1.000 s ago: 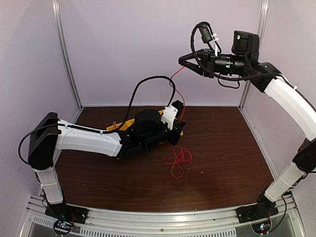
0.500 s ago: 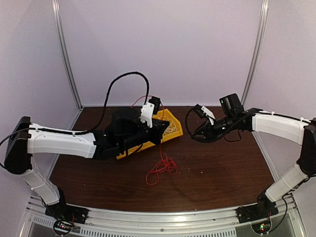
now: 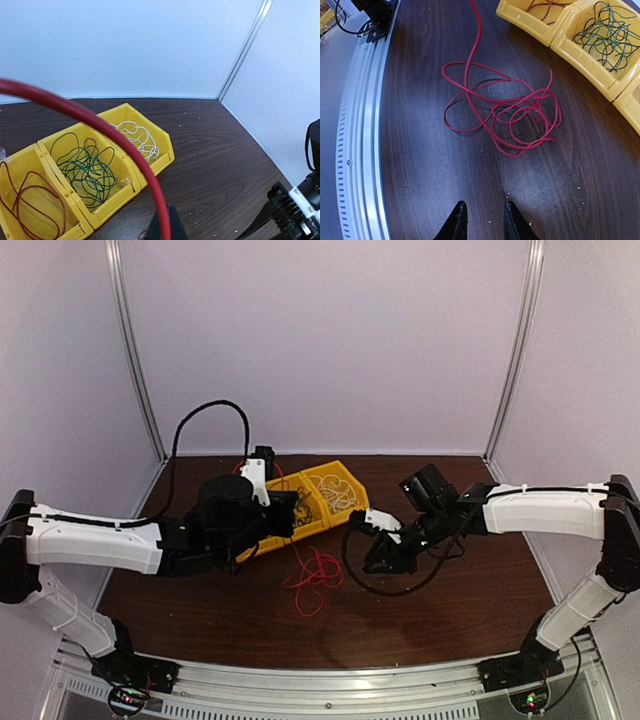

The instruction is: Untangle the cables

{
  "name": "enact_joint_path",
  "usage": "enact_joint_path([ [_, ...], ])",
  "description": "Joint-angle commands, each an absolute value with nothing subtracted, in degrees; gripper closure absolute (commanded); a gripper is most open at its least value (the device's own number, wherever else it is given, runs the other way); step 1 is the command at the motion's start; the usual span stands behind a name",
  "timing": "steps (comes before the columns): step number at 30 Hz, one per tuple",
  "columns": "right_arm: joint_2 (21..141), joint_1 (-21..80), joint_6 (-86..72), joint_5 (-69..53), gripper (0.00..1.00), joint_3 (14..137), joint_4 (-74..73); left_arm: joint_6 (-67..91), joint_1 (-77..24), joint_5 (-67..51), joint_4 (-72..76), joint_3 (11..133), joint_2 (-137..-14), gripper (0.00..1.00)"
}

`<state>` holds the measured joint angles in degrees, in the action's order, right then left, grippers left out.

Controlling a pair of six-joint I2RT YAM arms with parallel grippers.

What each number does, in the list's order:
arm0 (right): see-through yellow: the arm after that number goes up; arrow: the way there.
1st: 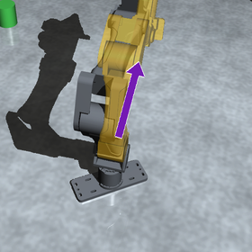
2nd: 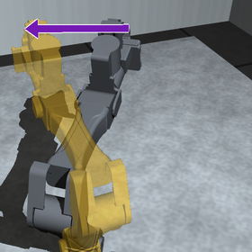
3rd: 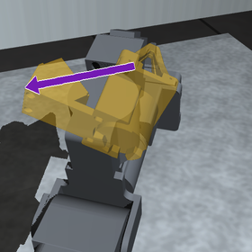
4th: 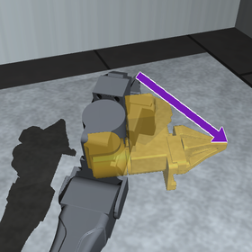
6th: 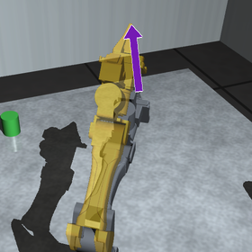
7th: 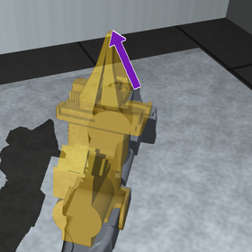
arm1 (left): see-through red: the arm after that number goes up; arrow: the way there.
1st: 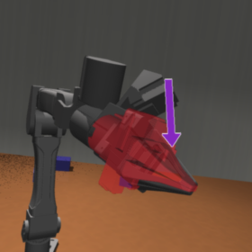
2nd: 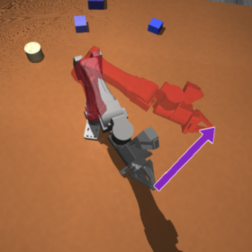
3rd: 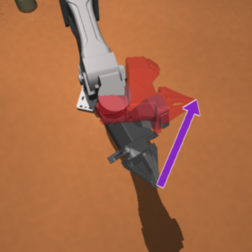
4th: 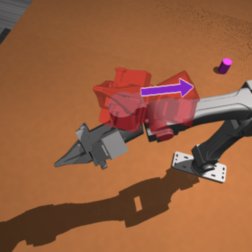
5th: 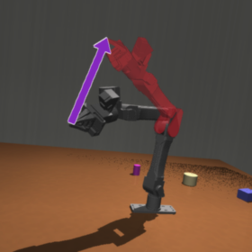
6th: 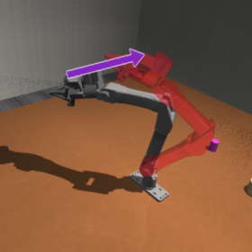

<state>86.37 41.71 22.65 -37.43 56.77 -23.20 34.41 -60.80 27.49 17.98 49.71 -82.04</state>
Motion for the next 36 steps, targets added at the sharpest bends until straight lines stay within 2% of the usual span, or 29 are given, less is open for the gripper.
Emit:
enact_joint_path([
  [1,91.2,43.04,21.19,-32.23,0.72,60.79,-22.28,36.51,-60.64,31.79,19.95,47.81,-80.01,1.0],
  [7,99.54,44.13,19.98,-36.25,0.75,67.53,-22.24,39.59,-60.61,33.2,17.75,46.36,-79.89,1.0],
  [15,101.65,53.64,25.5,-34.01,0.72,67.15,-22.89,50.04,-60.6,43.31,12.92,42.38,-75.44,1.0],
  [21,105.01,58.45,28.97,-28.22,0.59,68.99,-22.32,50.96,-60.64,42.88,12.16,42.04,-75.41,1.0],
  [26,110.95,58.61,23.67,-25.46,0.56,74.16,-21.82,51.8,-60.64,42.83,11.85,41.37,-74.62,1.0],
  [29,111.79,58.69,22.64,-24.23,0.49,73.49,-19.43,51.8,-60.64,42.97,12.04,40.9,-73.88,1.0],
  [36,113.25,59.32,31.25,-26.85,0.4,73.32,-21.7,51.12,-60.64,42.85,12.95,40.58,-73.86,1.0],
])
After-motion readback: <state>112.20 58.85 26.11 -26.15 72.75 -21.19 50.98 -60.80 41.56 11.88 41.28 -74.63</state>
